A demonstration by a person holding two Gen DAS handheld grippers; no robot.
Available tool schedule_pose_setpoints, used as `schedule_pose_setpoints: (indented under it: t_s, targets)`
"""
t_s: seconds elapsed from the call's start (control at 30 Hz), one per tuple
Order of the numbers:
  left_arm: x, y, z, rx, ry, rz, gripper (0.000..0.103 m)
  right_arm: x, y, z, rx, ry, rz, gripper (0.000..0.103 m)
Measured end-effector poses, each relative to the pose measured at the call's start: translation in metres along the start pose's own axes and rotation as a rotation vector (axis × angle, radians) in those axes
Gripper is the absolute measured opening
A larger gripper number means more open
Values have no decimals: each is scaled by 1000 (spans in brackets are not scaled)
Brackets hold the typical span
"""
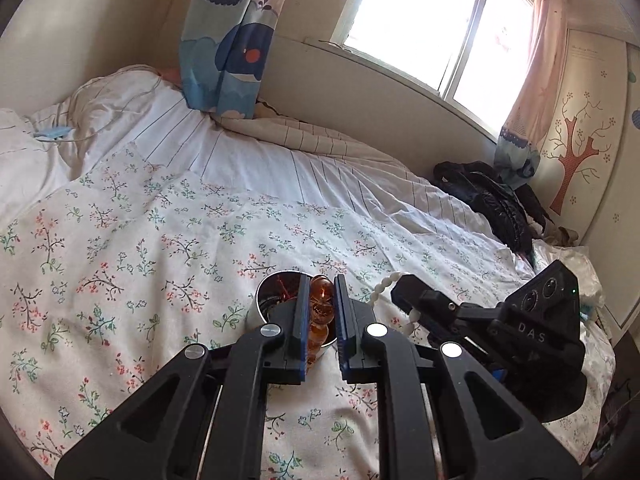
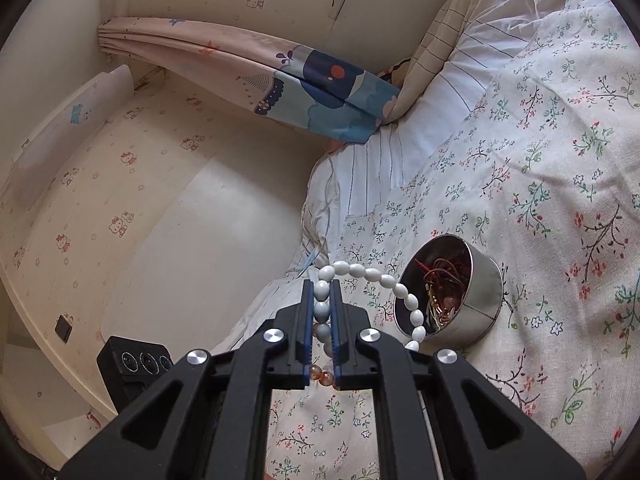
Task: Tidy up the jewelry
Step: 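Open both tools to drop the bead bracelets into the tin, then move both open tools to the silver bangle and pink bracelet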
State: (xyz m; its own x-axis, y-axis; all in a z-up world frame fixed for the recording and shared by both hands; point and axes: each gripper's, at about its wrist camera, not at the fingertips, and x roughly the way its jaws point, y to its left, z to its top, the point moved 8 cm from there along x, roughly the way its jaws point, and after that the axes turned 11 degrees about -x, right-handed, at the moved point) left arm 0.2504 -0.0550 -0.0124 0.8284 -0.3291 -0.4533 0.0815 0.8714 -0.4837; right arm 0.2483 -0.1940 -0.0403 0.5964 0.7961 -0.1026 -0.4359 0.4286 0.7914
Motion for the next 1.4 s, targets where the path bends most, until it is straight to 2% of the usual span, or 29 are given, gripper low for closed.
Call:
schedule_pose_setpoints:
  t_s: [0.43,0.57,0.6,0.63,0.67,0.7,0.77,0.83,0.93,1.07,1.17,1.33,1.4]
  targets:
    - [37,-11,16,-50,17,-50,11,27,-15,13,-10,17,-25,10]
    - [57,-8,14,-76,62,-51,11,39,-27,14,-2,48,-61,13]
    - [65,-6,11,-81,85,-35,14,43,-32,12,6,65,-80,32]
    - [74,0,8,-90,111,-10,17,44,-40,10,14,77,-135,37]
    - [79,7,5,-108,124,11,28,45,-46,8,27,87,-144,41]
    - [82,15,3,-132,133,25,37,45,-50,6,43,90,-137,43]
    - [85,30,2,-167,139,58,39,41,-54,8,51,75,-145,48]
    - [82,39,5,-184,131,75,39,34,-53,13,49,57,-138,48]
    - [77,46,7,-181,121,95,42,26,-49,17,33,38,-147,55]
    - [71,51,0,-133,163,121,49,17,-49,15,29,56,-180,60]
    - [63,52,-17,-39,251,145,53,2,-44,8,13,86,-223,63]
    - [35,58,-68,142,396,202,53,-22,-34,-19,-18,167,-277,67]
    - [22,60,-90,212,445,216,53,-29,-26,-39,-49,232,-298,70]
